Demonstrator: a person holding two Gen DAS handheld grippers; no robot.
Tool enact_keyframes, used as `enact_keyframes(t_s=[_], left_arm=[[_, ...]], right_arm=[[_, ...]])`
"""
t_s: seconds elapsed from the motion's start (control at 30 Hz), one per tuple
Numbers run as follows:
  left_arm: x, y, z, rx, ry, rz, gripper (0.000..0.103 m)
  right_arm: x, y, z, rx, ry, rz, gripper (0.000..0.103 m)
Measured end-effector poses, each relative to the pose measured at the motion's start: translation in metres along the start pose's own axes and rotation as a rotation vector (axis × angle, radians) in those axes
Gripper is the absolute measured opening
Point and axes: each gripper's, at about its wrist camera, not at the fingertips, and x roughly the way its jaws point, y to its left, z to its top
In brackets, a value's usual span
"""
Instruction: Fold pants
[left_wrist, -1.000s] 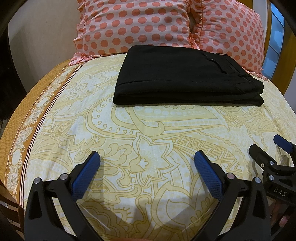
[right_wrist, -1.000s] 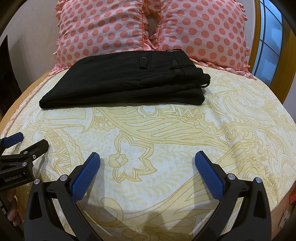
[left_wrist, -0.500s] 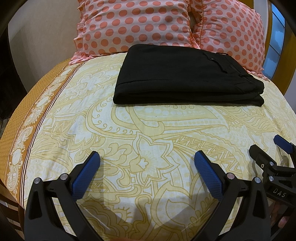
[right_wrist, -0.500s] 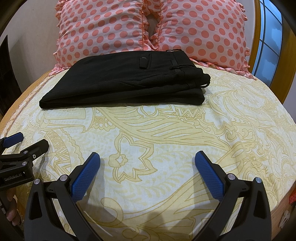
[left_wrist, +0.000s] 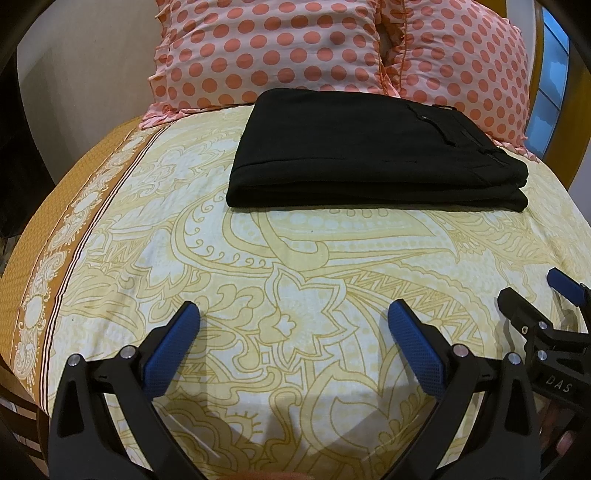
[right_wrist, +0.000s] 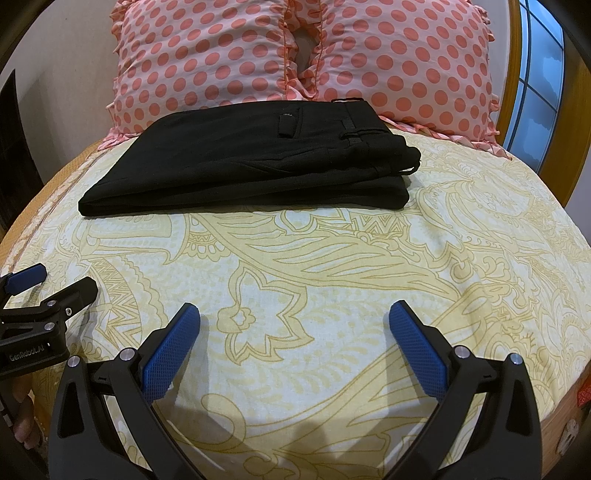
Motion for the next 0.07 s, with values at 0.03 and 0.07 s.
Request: enact_keyframes(t_s=[0.03,0.07], left_arm=[[0.0,-0.0002,-0.0001,-0.001,0.0,0.0,0.101],[0.0,-0.0003,0.0,-0.001,-0.001,0.001,0.101]], right_arm=[[0.0001,0.0001,0.0001,0.0,0.0,0.0,0.102],[0.0,0.0001,0.0,0.0,0.0,0.0,0.102]])
